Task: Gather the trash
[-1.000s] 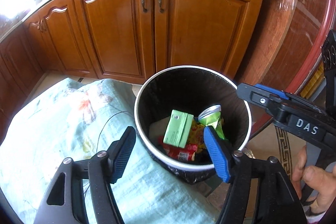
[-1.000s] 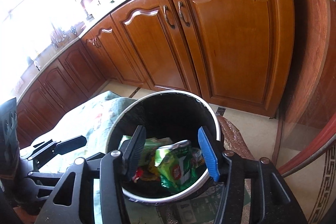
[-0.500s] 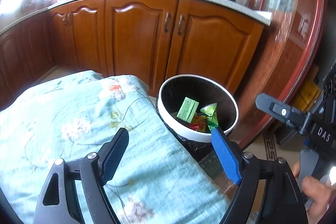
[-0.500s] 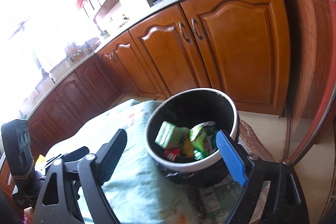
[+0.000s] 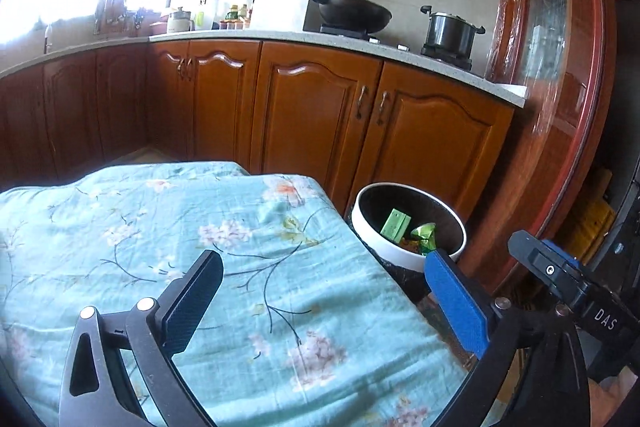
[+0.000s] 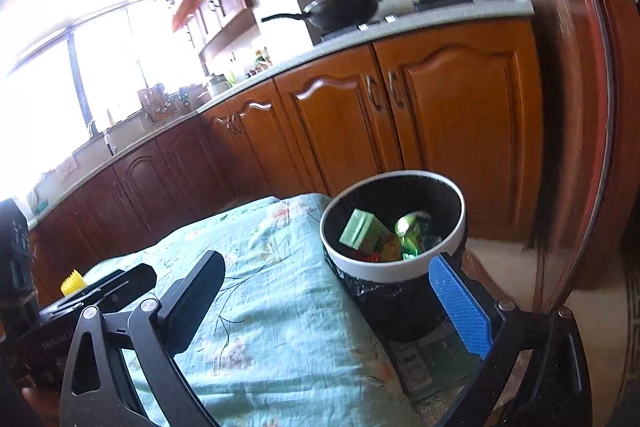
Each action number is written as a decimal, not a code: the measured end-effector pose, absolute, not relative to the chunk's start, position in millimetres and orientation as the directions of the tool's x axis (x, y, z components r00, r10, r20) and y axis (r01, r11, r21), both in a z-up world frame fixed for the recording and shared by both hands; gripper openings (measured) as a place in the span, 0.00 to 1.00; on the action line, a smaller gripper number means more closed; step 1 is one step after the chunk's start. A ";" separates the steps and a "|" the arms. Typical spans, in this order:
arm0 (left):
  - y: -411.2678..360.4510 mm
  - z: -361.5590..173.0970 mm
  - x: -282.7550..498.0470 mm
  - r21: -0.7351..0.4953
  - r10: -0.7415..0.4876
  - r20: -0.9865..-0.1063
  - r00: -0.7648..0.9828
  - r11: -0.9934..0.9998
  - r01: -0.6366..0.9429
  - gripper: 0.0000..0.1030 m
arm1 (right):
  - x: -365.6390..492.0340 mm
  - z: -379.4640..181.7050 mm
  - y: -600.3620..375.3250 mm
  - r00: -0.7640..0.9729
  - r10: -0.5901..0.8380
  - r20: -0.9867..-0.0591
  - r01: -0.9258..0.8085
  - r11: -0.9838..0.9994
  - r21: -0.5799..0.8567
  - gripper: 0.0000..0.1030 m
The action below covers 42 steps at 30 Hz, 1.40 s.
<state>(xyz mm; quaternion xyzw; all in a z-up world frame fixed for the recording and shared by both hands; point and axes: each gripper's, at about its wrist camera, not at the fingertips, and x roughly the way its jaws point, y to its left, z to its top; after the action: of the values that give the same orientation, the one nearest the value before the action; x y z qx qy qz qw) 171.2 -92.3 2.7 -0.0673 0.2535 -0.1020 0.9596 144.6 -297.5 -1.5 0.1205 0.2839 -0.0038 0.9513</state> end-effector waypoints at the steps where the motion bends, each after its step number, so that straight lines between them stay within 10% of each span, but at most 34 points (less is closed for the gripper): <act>1: -90.2 6.5 165.6 -0.169 -0.222 -0.452 0.864 0.972 0.161 0.99 | 141.3 5.2 -291.6 0.852 0.050 -0.521 0.062 0.979 0.196 1.00; 7: -78.0 8.5 132.4 -0.113 -0.131 -0.360 0.924 0.989 0.096 0.99 | 121.4 35.9 -268.1 0.921 -0.009 -0.390 0.043 0.996 0.080 1.00; 42: -76.9 -34.0 115.4 0.013 -0.014 -0.374 0.928 1.000 0.020 0.99 | 113.6 -19.6 -253.6 0.895 -0.036 -0.445 0.071 0.996 0.062 1.00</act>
<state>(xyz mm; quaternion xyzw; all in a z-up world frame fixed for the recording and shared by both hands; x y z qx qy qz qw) 115.4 -76.9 -34.0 0.0081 0.1902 -0.0087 0.9817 113.6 -253.6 -19.6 0.0384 0.2278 -0.0275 0.9726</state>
